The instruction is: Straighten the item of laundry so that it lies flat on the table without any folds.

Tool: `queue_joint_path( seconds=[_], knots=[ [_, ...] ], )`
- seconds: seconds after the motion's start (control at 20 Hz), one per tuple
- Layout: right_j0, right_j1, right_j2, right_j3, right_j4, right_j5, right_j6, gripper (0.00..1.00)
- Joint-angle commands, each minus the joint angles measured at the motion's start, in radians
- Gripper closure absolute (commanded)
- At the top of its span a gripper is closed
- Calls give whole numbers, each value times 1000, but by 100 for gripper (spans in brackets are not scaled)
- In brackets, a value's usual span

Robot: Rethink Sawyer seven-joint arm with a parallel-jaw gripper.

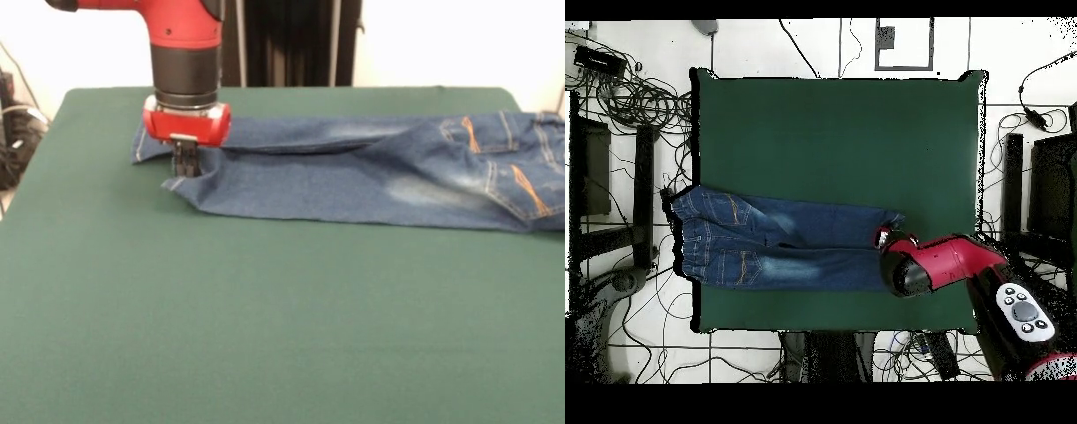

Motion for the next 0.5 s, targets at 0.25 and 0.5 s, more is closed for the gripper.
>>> queue_joint_path(
  seconds=[0.25, 0.5],
  knots=[
    [-204, -14, 153, 9, -88, 133, -528, 100],
    [-237, 30, 195, -39, -94, 154, -589, 100]
  ],
)
